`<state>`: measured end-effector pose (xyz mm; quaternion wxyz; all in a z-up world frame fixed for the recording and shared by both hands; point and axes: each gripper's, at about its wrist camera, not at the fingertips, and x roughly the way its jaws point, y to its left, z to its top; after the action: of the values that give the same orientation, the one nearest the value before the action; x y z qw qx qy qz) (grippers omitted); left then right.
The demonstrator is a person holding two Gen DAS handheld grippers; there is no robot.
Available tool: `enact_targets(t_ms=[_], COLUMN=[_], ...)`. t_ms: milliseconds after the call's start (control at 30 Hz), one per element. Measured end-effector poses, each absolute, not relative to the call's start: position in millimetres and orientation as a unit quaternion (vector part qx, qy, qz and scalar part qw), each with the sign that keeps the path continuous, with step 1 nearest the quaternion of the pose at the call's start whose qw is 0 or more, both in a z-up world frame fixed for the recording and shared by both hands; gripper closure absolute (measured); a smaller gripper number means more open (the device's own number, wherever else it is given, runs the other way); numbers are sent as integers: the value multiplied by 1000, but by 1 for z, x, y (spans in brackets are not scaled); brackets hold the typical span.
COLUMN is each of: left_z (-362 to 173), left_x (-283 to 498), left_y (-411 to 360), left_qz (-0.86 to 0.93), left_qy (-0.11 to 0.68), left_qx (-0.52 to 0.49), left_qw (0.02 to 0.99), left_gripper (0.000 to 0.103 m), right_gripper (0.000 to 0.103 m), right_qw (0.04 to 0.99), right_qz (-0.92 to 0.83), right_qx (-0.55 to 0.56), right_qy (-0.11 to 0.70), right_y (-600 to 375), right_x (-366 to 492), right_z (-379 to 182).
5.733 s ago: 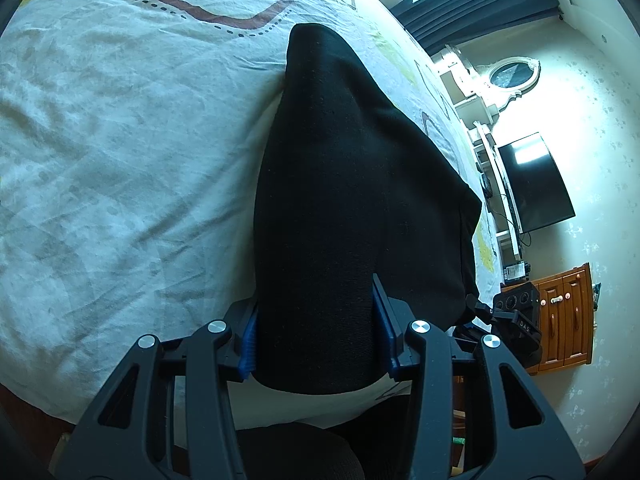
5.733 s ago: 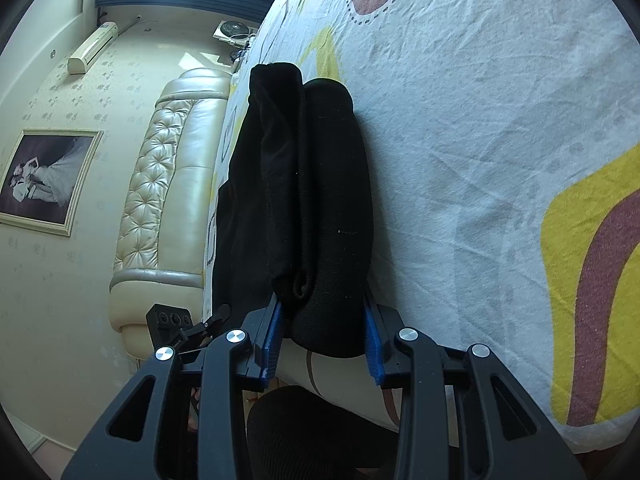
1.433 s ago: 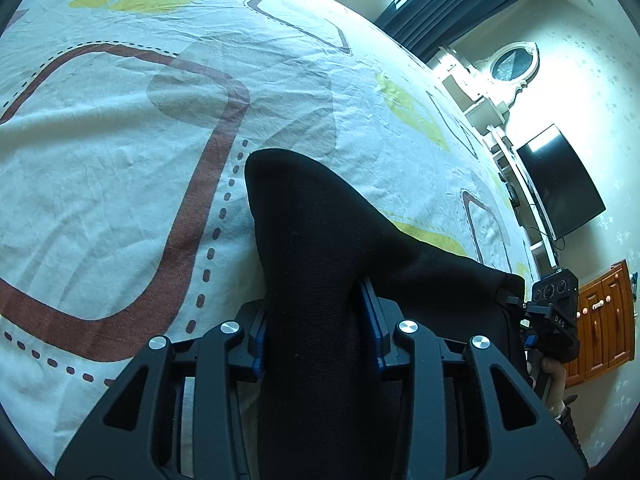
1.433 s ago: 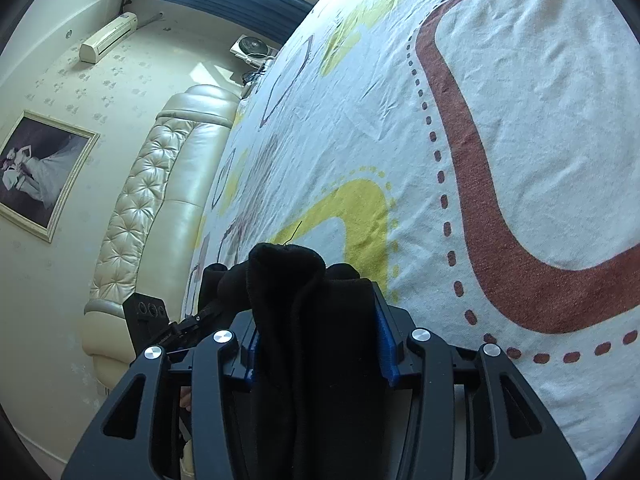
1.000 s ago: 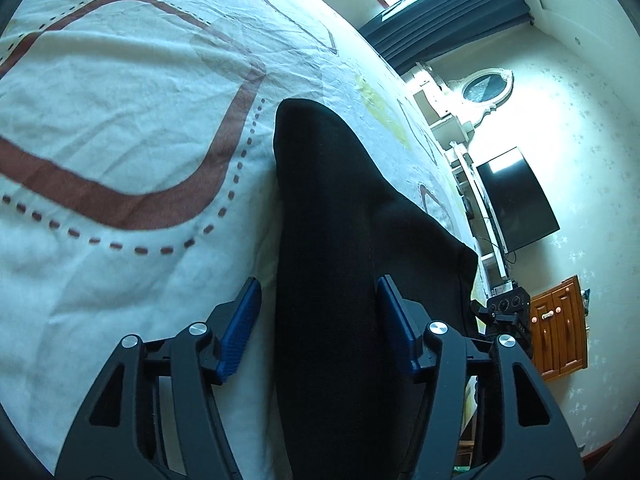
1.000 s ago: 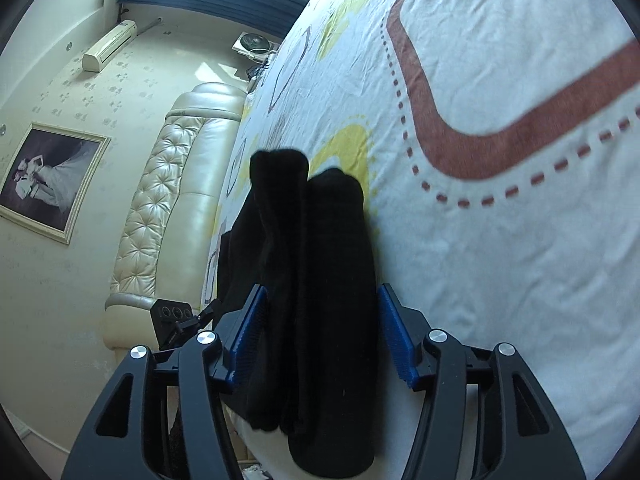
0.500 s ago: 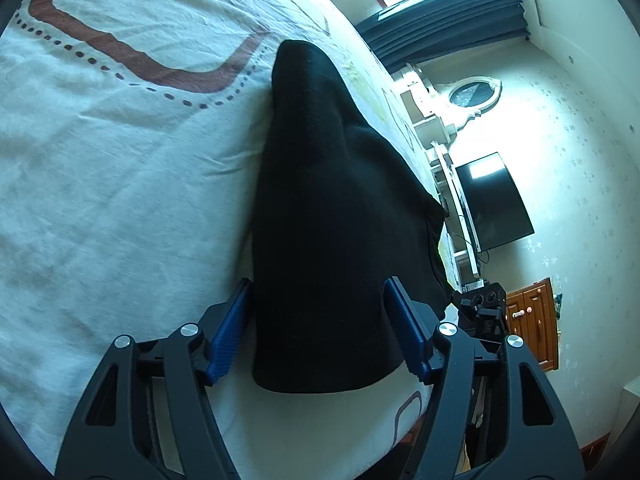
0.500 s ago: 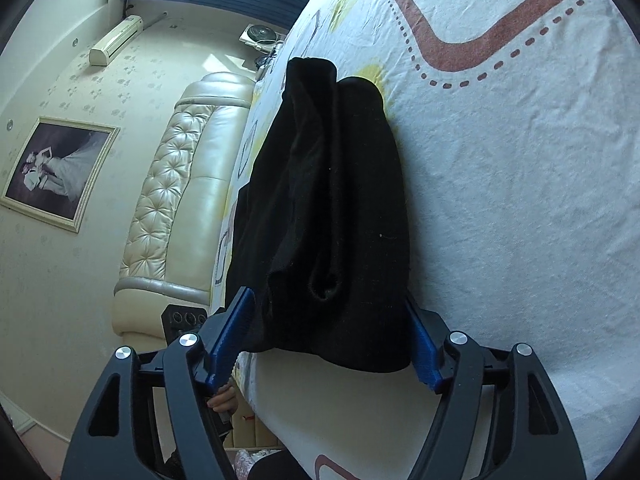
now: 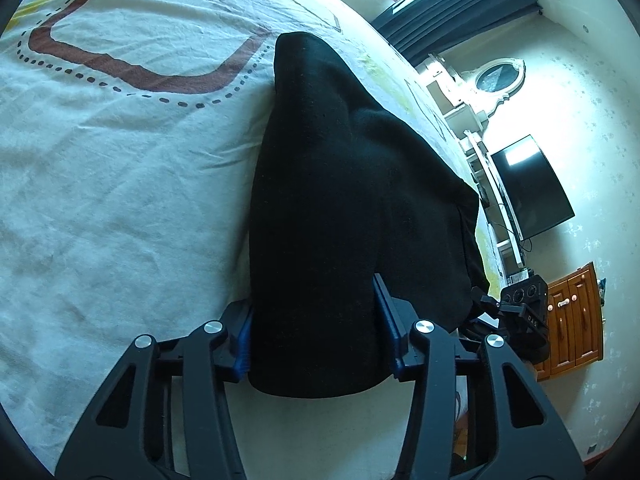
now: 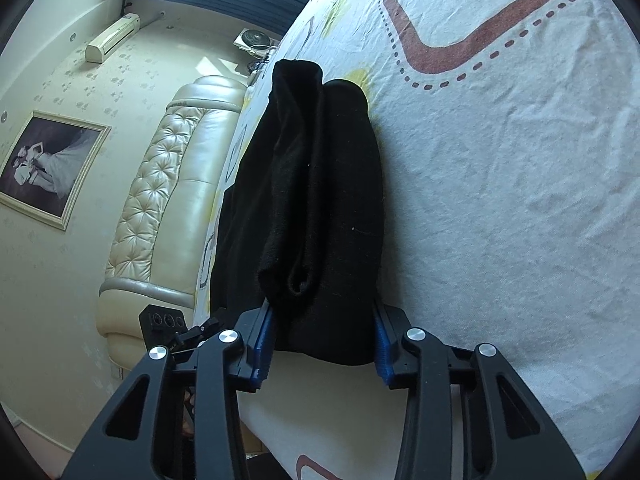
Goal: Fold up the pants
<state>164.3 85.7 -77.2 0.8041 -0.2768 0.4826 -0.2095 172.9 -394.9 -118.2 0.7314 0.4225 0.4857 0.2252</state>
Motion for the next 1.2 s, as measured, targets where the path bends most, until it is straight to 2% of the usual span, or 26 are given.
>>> enact_targets(t_ms=[300, 1200], left_z=[-75, -73], left_x=[160, 150], left_y=[84, 92], left_qz=[-202, -207], left_qy=[487, 510], left_qx=[-271, -276], left_qw=[805, 788], left_gripper=[57, 58], right_gripper=[67, 67], right_qw=[733, 716], right_qz=[227, 231], right_qx=[419, 425], right_qy=[486, 504], right_y=[-400, -405], right_x=[169, 143], right_z=[-116, -117])
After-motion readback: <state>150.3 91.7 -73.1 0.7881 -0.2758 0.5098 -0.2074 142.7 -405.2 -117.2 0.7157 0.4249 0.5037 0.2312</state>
